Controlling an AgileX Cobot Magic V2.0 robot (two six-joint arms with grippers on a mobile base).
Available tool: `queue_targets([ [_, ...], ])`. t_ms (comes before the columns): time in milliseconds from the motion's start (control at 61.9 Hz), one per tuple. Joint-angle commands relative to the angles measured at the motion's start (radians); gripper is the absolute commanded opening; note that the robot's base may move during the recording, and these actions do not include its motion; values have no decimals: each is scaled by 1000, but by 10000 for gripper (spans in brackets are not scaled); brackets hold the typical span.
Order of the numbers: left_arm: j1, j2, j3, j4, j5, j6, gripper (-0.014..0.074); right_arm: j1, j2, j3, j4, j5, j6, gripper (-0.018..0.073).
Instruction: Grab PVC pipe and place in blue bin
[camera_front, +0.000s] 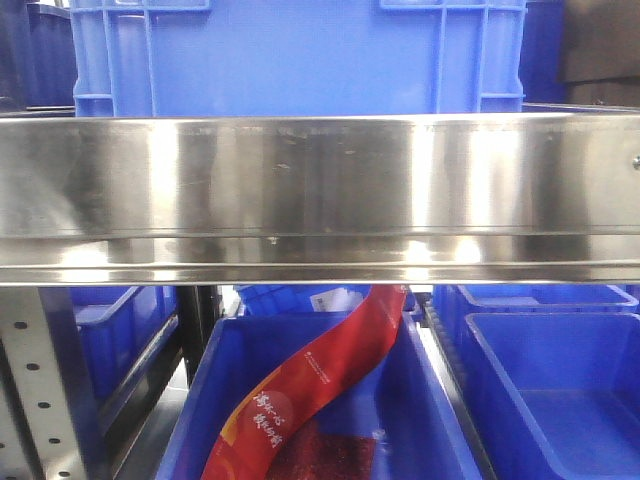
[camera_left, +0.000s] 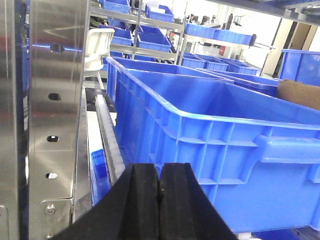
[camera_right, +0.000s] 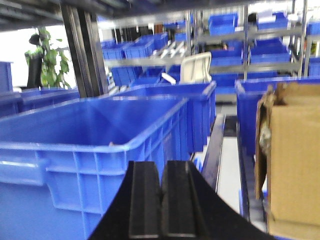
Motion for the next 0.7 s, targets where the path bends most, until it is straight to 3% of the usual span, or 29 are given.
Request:
queue_targets([
  [0,6,-7,3,6,-23,-4,-111,-5,-15,2,-7,-8,0,-167],
  [679,6,-7,3,6,-23,-4,-111,-5,-15,2,-7,-23,0,-167],
])
